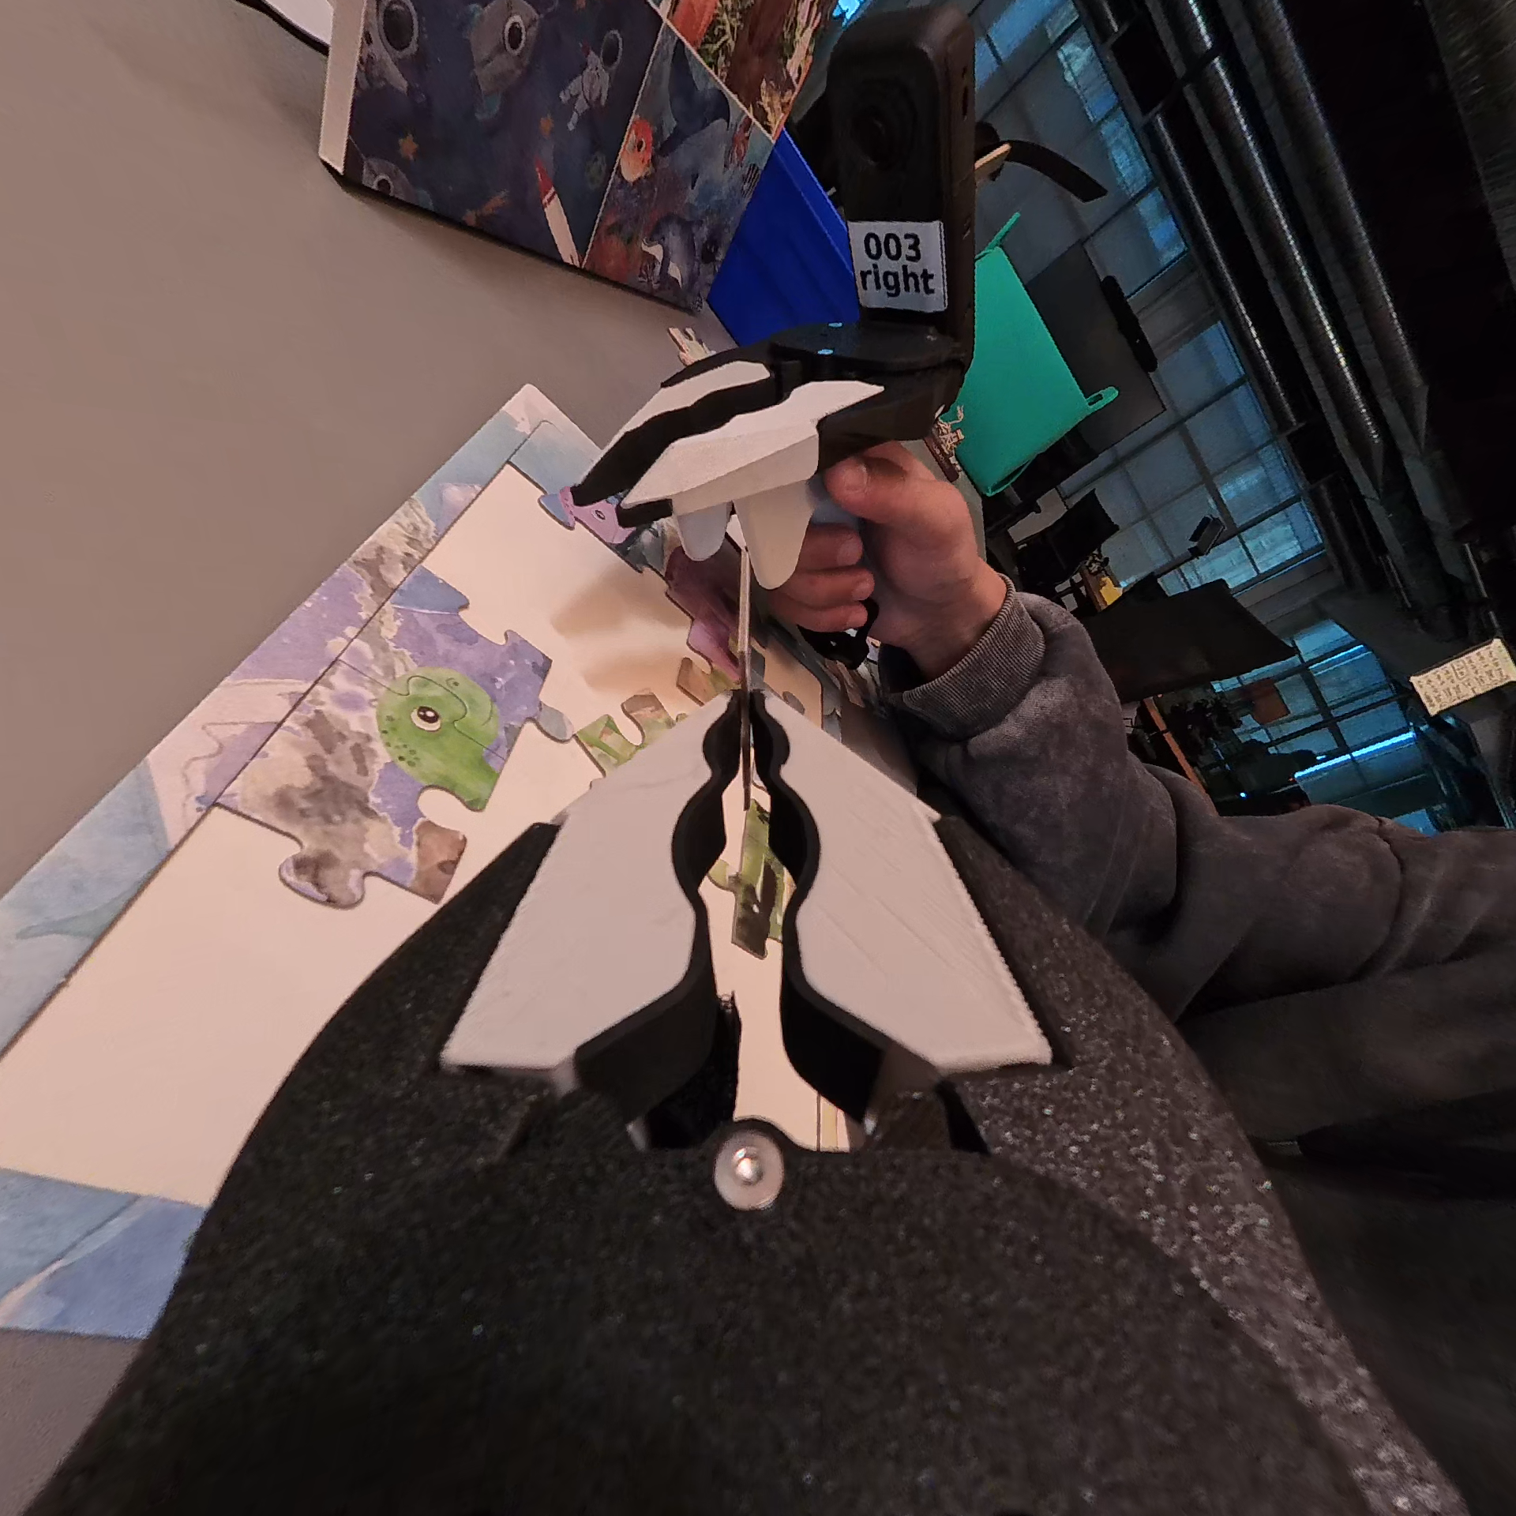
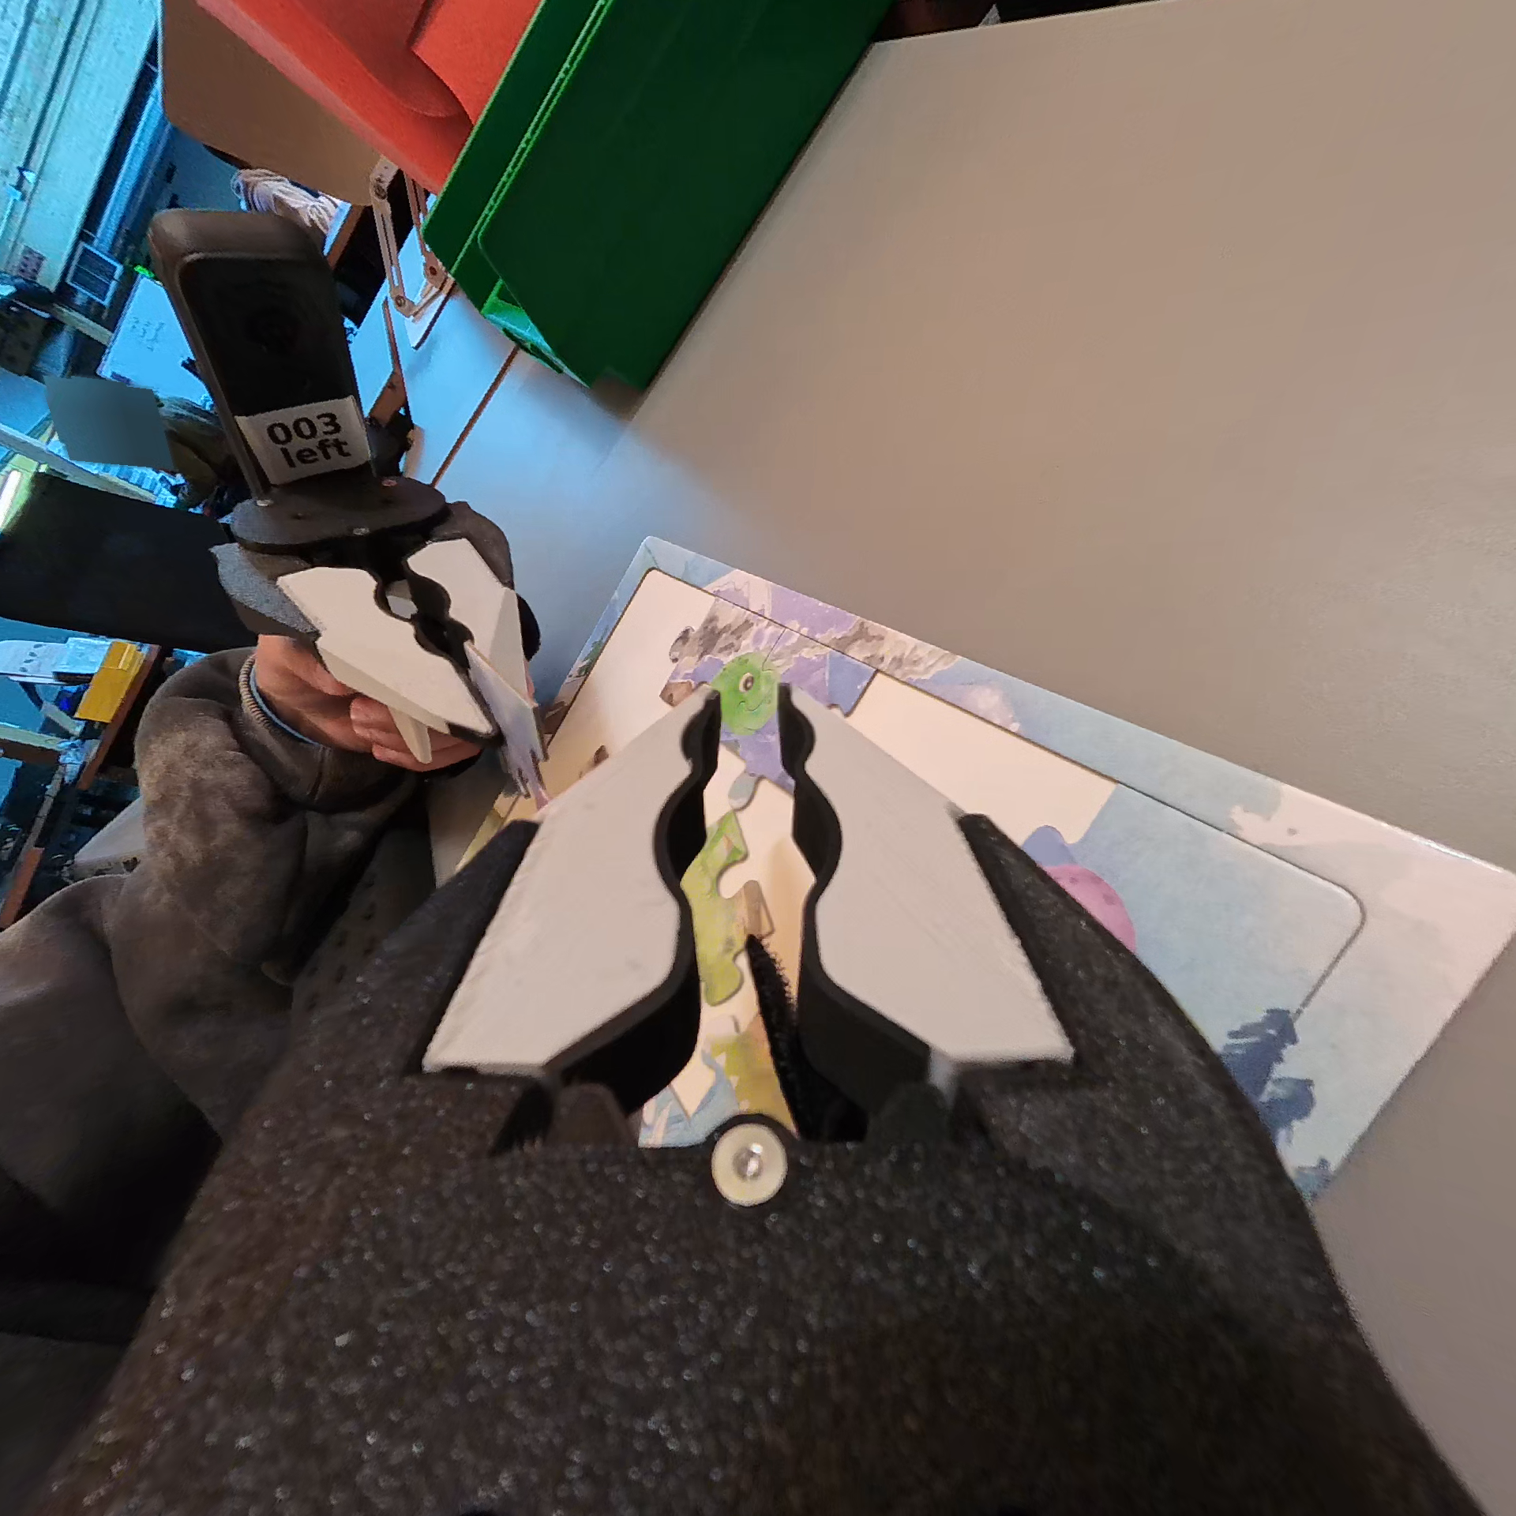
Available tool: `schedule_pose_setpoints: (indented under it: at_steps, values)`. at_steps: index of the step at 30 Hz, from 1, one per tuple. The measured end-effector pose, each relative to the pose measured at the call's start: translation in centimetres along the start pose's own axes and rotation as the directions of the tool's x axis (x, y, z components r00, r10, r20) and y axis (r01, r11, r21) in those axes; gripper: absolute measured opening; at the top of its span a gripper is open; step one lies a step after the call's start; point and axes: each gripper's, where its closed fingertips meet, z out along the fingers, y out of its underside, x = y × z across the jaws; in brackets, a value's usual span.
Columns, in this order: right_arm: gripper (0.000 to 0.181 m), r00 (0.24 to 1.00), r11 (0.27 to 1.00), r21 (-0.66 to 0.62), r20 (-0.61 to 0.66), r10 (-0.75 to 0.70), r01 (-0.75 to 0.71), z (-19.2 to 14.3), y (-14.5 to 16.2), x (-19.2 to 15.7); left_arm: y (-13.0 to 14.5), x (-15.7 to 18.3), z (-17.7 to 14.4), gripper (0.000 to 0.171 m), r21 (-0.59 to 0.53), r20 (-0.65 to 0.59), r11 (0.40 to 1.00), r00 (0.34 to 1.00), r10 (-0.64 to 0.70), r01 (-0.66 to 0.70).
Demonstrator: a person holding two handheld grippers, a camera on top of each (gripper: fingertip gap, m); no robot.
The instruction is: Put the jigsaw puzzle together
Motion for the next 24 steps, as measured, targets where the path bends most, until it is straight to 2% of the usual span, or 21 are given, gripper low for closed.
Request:
schedule_pose_setpoints:
  at_steps: [4,6,7,10,14,17,19,20,22,24]
  values:
    - [0.014,0.992,1.0,-0.02,0.126,0.015,-0.013,0.1,0.3,-2.0,-0.1,0.1,-0.1,0.001,0.006,-0.011,1.0,1.0,-0.005,0.005]
    - [0.017,0.966,0.999,-0.002,0.256,-0.033,0.035,-0.2,0.2,-4.6,-0.3,0.7,-0.2,0.001,0.019,-0.045,1.0,0.999,-0.007,0.008]
    - [0.011,0.955,0.998,0.027,0.287,-0.067,0.062,-0.5,-0.2,-5.6,-0.5,1.4,-0.3,0.001,0.029,-0.089,0.999,0.996,-0.015,0.017]
    - [0.013,0.933,0.991,0.09,0.339,-0.124,0.099,-1.6,-1.2,-7.4,-1.7,3.1,-1.1,0.001,0.092,-0.211,0.994,0.977,-0.038,0.058]
    - [0.015,0.94,0.988,0.144,0.323,-0.105,0.061,-2.5,-2.3,-6.6,-2.2,2.8,-1.7,0.001,0.121,-0.204,0.99,0.978,-0.042,0.068]
    - [0.018,0.921,0.994,0.107,0.385,-0.059,0.019,-2.7,-1.7,-6.8,-2.5,2.6,-1.7,0.001,0.136,-0.201,0.988,0.978,-0.051,0.079]
    - [0.024,0.882,0.998,0.02,0.467,-0.055,0.051,-2.5,0.0,-8.3,-2.8,3.1,-1.8,0.001,0.158,-0.23,0.984,0.972,-0.04,0.077]
    - [0.024,0.881,0.997,-0.009,0.468,-0.066,0.079,-2.1,0.7,-8.5,-2.9,3.5,-1.8,0.001,0.169,-0.255,0.983,0.966,-0.03,0.076]
    - [0.007,0.86,0.994,0.004,0.501,-0.099,0.112,-2.0,0.9,-9.5,-2.9,3.9,-1.5,0.001,0.171,-0.267,0.983,0.964,-0.019,0.066]
    - [0.002,0.857,0.994,0.002,0.507,-0.096,0.11,-2.2,0.8,-9.8,-2.9,4.1,-1.4,0.001,0.18,-0.279,0.981,0.96,-0.014,0.067]
